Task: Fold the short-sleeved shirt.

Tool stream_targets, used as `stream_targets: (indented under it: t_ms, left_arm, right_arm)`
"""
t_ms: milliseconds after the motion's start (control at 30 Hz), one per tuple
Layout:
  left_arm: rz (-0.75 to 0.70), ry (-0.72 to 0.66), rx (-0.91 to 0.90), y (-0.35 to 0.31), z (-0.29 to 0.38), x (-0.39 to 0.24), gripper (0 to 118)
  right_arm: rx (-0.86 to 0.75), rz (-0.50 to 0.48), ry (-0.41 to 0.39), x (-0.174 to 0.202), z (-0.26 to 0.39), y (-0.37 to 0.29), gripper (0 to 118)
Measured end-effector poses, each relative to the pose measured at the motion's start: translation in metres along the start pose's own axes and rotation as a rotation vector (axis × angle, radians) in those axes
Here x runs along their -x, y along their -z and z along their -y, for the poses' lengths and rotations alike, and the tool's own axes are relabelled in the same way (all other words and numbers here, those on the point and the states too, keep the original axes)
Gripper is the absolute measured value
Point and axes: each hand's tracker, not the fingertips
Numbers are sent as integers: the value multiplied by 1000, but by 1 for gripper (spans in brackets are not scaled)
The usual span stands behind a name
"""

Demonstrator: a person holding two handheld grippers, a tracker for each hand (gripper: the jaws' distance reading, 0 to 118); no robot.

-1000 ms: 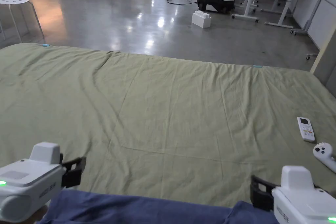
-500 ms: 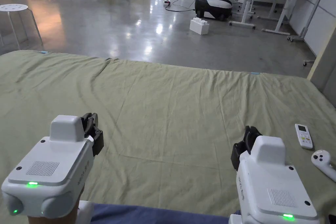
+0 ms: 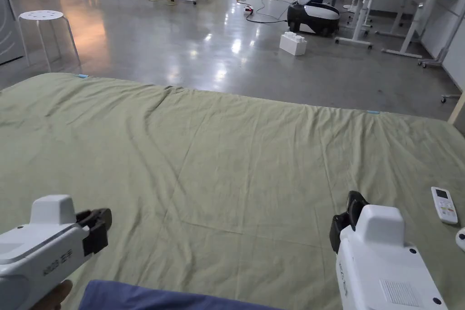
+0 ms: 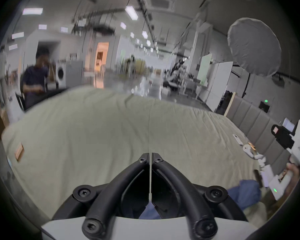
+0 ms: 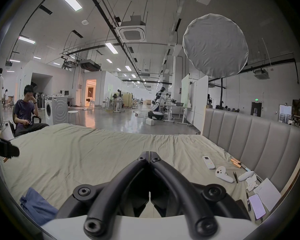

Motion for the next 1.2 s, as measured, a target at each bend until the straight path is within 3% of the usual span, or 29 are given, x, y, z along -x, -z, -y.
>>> stream_targets:
  t_ms: [133, 200, 233, 300, 333, 367, 600, 767, 933, 1000, 1033, 1067, 1100, 1200]
  left_arm:
    - [57, -25, 149, 4, 23, 50, 2]
    - [94, -39, 237, 8, 35, 75, 12]
    - [120, -73, 272, 11, 41, 84, 24]
    - [131, -124, 341, 12, 52, 91, 71]
    - [154, -152, 375, 17, 56, 98, 84]
    - [185, -168, 423, 23, 60, 105, 88]
    - [379, -450, 555, 71, 91, 154, 88]
    - [624, -644, 560, 99, 115, 162, 87]
    - [655, -626, 583, 114, 134, 146, 80]
    - [607, -599, 595, 122, 136, 151, 65]
    - [568, -567, 607, 123, 136, 151, 49]
    - [526, -522, 613, 123, 134, 149, 26]
    - [509, -501, 629, 125, 135, 148, 17]
    - [525, -546, 622, 125, 133, 149, 12]
  right_arm:
    - [22, -20, -25, 5, 8, 3, 1]
    - [42, -25, -26, 8, 11, 5, 1]
    - [44, -28, -26, 9, 12, 4, 1]
    - [60, -35, -30, 13, 15, 5, 1]
    - [66, -37, -34, 14, 17, 6, 1]
    - [71, -38, -40, 16, 18, 5, 1]
    - [102, -59, -69, 26, 24, 5, 1]
    - [119, -65, -91, 29, 29, 3, 1]
    - [137, -63, -94, 30, 31, 4, 1]
    - [141, -65, -98, 30, 32, 4, 1]
    - [142, -65, -101, 31, 32, 4, 1]
    - [144, -68, -106, 31, 33, 5, 1]
    - [146, -70, -108, 32, 33, 5, 1]
    - [150, -74, -113, 33, 33, 6, 1]
